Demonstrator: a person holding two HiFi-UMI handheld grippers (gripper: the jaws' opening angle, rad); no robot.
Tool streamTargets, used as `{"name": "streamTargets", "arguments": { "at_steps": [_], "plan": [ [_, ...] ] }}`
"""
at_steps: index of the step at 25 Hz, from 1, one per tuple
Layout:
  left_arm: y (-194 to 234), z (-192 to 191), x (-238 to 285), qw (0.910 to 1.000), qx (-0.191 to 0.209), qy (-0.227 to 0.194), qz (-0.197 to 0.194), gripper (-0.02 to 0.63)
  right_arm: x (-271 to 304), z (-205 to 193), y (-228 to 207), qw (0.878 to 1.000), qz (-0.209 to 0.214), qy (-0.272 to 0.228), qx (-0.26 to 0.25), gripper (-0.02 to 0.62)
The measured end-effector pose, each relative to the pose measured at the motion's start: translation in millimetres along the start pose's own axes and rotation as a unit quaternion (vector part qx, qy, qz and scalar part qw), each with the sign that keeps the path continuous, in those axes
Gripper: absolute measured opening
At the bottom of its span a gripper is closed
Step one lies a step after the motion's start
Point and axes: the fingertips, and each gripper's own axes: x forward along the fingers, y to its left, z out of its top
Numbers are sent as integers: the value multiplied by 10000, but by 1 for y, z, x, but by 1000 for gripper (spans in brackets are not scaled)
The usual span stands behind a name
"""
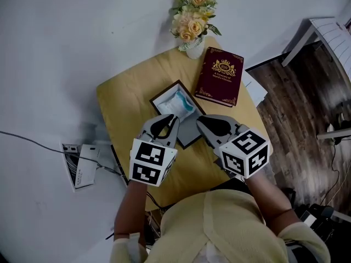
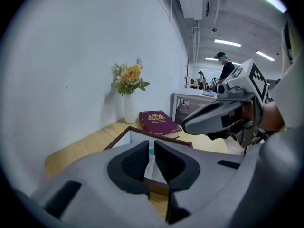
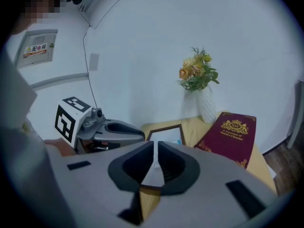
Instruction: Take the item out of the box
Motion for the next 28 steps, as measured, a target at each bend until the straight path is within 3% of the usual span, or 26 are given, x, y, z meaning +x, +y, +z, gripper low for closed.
{"name": "streamTargets", "arguments": {
  "at_steps": [9, 16, 18, 20, 25, 28],
  "plan": [
    [2, -17, 30, 9898, 984, 1029, -60, 26, 10, -1, -18, 9997, 196, 117, 50, 34],
    [1, -31, 53, 9614, 1974, 1910, -140, 26, 15, -1, -28, 9992, 358, 193, 35, 34],
    [-4, -34, 59, 9554, 2064, 2087, -325, 41, 15, -1, -32, 9991, 376, 196, 56, 34],
    [-8, -37, 65, 9508, 2112, 2220, -460, 121, 16, -2, -35, 9989, 400, 217, 70, 34],
    [-4, -48, 74, 9311, 2488, 2634, -418, 123, 15, -4, -44, 9987, 442, 224, 142, 34],
    [-8, -51, 80, 9263, 2500, 2773, -511, 131, 14, -4, -49, 9986, 452, 214, 196, 34]
  ]
}}
